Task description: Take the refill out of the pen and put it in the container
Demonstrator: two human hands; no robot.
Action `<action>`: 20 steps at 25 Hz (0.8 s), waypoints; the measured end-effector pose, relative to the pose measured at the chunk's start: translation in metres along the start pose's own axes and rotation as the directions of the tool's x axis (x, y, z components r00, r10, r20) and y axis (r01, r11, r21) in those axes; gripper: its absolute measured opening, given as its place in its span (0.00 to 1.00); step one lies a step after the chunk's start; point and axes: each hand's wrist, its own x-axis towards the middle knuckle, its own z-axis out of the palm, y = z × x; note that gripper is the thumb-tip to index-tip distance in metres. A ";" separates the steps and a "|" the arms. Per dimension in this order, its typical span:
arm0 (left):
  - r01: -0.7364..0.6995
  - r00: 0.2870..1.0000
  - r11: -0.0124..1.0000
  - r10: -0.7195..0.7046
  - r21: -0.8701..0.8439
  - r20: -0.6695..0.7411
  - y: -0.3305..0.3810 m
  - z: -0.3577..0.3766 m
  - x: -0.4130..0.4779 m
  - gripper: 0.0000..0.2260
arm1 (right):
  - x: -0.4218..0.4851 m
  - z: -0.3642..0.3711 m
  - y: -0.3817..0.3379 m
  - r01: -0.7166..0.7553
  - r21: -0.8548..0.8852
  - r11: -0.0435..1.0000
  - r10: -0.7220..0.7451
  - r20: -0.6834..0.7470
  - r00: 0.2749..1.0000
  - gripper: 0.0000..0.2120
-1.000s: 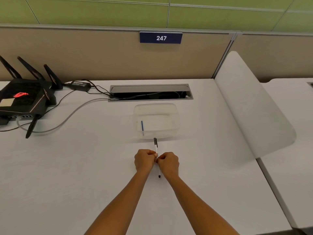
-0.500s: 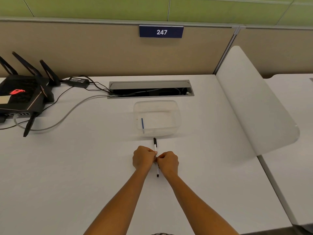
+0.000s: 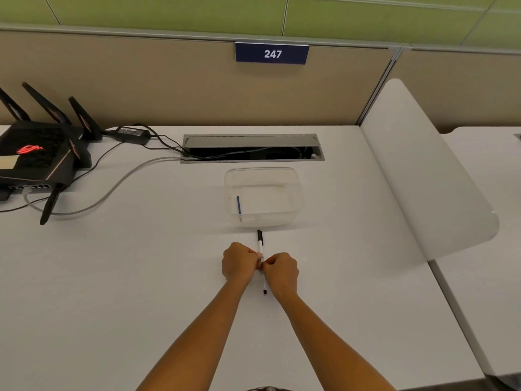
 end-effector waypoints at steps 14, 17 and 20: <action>-0.011 0.999 0.992 0.015 -0.128 0.031 -0.014 -0.002 -0.003 0.07 | -0.003 -0.006 0.000 0.017 0.028 0.999 -0.017 0.010 1.000 0.11; -0.041 0.997 0.987 0.051 -0.155 0.061 -0.019 -0.004 -0.005 0.06 | -0.008 -0.009 0.000 0.037 0.068 0.997 -0.037 -0.002 0.999 0.10; -0.129 0.990 0.972 0.137 -0.195 0.031 -0.013 -0.005 -0.008 0.07 | -0.011 -0.017 -0.011 0.091 0.153 0.984 -0.087 -0.033 0.996 0.08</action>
